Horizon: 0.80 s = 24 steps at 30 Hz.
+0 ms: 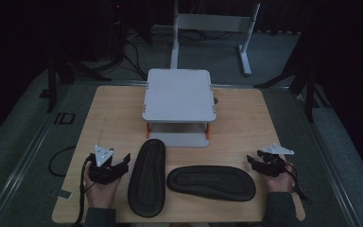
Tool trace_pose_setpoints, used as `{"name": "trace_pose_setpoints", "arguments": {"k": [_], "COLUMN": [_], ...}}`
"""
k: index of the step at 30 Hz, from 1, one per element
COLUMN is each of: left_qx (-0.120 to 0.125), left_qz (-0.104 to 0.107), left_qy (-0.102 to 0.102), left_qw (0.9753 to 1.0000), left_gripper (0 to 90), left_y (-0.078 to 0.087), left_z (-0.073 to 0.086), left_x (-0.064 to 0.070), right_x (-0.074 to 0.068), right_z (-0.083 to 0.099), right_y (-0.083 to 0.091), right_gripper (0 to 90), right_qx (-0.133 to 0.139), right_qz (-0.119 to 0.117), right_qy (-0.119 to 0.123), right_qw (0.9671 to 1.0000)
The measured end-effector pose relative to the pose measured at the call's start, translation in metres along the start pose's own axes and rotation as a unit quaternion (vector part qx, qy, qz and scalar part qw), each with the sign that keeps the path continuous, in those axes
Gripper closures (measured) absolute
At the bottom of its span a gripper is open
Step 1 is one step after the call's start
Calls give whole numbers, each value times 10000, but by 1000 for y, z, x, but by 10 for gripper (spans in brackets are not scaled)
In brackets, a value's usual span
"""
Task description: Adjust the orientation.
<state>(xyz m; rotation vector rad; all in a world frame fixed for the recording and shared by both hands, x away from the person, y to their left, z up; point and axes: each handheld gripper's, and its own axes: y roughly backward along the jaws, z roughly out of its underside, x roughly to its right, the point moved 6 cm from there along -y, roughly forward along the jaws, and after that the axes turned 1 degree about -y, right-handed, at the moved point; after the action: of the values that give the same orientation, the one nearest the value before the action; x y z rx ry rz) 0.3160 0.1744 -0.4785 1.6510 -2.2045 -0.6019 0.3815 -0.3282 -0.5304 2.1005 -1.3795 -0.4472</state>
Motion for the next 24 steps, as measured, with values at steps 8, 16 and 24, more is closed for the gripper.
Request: {"name": "trace_pose_setpoints", "arguments": {"k": [8,16,24], "left_qx": [13,62,-53], "left_qz": [349,689,914], "left_qy": [-393,-910,-1245], "left_qw": [9986,9935,9880], "left_gripper": [306,288,265], "left_y": [24,45,51], "left_z": [-4,2,13], "left_x": [39,82,115], "right_x": [-3,-4,-5], "right_z": [0,0,1], "right_y": [3,2,2], "right_gripper": [449,445,440], "right_qx": [22,10,0], "right_qz": [-23,-32,-47], "right_qy": [9,20,29], "right_qw": [10000,10000,10000]}}
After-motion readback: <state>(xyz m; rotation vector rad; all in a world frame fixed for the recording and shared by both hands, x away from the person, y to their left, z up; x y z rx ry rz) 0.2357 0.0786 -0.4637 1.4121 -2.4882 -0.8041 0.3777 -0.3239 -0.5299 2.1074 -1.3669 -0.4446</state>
